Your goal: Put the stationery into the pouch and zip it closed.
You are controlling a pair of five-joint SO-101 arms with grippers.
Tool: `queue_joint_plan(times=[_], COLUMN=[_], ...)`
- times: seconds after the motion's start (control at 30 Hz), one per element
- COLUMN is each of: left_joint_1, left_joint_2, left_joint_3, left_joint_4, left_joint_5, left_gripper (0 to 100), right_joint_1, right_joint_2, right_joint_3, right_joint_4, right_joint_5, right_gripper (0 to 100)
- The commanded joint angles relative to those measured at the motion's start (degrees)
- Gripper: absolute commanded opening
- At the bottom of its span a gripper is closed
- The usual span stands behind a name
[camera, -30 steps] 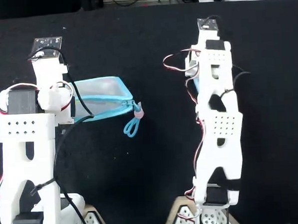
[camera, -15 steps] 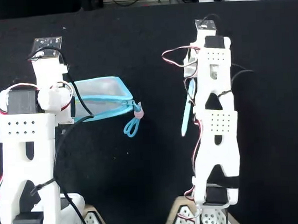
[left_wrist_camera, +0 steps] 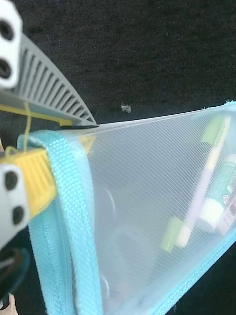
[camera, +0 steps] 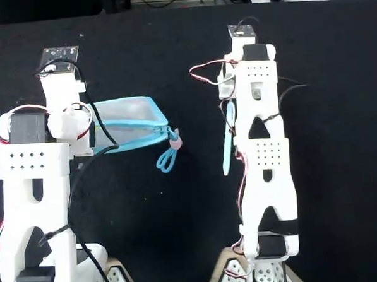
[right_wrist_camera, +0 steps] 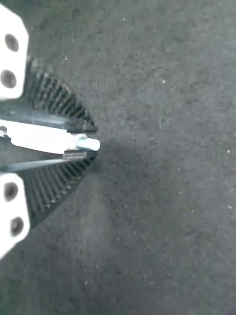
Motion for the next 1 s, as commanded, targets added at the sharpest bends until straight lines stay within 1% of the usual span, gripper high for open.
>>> queue_joint_plan(times=[0.0,0.63,0.97], left_joint_1=[0.1,0.1,0.1], left_joint_2=[0.7,0.7,0.7], left_joint_3=[0.8,0.8,0.8], left_joint_4=[-0.3,-0.3,-0.3], left_joint_5=[0.6,0.5,0.5], left_gripper=[3,3,3], right_joint_1=[-1.0,-1.1,0.1], right_joint_2=[-1.2,-1.3,-4.6], right_joint_3=[-3.3,-3.8,-3.0], right_joint_4=[2.1,2.1,2.1], right_joint_5=[-0.2,-0.2,-0.4], right_gripper=[1.0,1.0,1.0])
